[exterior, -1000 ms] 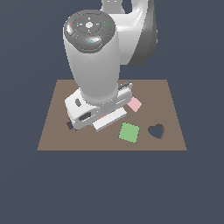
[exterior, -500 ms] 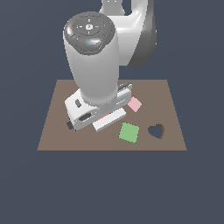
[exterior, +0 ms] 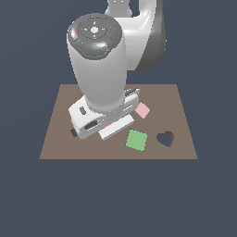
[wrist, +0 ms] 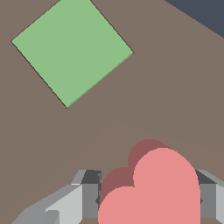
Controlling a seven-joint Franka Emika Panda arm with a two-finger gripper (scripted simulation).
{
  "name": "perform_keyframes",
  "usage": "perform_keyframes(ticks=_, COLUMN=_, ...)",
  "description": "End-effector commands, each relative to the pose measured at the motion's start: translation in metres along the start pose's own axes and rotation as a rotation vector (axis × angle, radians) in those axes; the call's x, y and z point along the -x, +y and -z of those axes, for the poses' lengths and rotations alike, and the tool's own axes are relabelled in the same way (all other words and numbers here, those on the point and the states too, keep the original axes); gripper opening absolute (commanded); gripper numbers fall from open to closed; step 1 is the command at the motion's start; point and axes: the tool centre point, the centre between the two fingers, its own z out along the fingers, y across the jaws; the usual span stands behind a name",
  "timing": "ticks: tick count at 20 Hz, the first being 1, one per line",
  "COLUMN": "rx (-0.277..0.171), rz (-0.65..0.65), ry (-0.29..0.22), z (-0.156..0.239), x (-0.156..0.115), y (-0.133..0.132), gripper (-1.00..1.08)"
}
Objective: Insert a designated object into the corresponding slot on a board.
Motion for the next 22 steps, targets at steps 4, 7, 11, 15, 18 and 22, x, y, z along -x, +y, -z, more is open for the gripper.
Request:
perform_keyframes(ticks=4, rx=0.001, rz=0.07, ry=0.001, z=0.001, x=-0.008, y=0.002, gripper=-1.0)
perform_keyframes(ticks=7, rx=0.001, rz=0.131, ry=0.001, z=0.001, x=-0.015, y=0.003, gripper=-1.0)
perform_keyframes(ticks=11, rx=0.001, rz=0.234, ry=0.001, z=0.002, x=-0.026, y=0.004, gripper=-1.0)
perform_keyframes(ticks=15, rx=0.001, rz=0.364, ry=0.001, z=0.002, x=-0.041, y=0.004, gripper=-1.0)
perform_keyframes(ticks=18, rx=0.001, rz=0.479, ry=0.001, z=0.003, x=-0.053, y=0.002, gripper=-1.0)
perform_keyframes(ticks=22, rx=0.002, rz=0.654, ry=0.001, z=0.004, x=-0.072, y=-0.003, gripper=-1.0)
